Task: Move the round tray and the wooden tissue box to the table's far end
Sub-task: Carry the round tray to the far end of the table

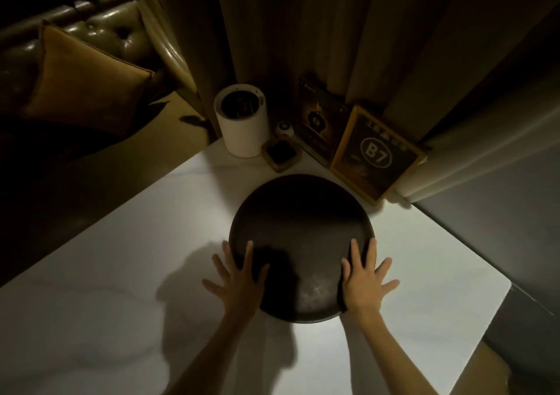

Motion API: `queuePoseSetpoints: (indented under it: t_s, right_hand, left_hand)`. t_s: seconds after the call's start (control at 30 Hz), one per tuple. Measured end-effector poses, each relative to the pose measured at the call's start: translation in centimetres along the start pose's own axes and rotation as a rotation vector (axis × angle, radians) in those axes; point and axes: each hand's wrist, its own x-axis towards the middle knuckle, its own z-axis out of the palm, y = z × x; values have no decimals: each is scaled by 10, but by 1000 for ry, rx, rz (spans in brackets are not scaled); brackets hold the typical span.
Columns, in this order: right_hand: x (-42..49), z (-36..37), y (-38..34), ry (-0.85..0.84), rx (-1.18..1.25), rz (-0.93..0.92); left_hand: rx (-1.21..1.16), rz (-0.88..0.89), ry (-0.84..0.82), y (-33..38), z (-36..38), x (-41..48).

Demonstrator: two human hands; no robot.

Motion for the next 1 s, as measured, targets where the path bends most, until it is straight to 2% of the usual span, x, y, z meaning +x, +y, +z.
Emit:
queuePoseSetpoints:
  t_s: [0.3,0.43,0.5,0.6,1.0]
  right_hand:
    - [0,-1,-7,-43,-52,48]
    - [3,-4,-13,-67,-55,63]
    - [3,-5,-11,-58,-14,43]
    - [-4,3,-3,-57,-105,-27]
    - [-2,0,-13,-57,-200,-13]
  left_hand:
    - [-60,13,15,11,-9,0]
    - [-13,-9,7,13,-11,3]
    - [13,29,3,11,-13,-2]
    - [85,79,-12,3,-6,-9]
    - [90,30,-44,14,-10,-4]
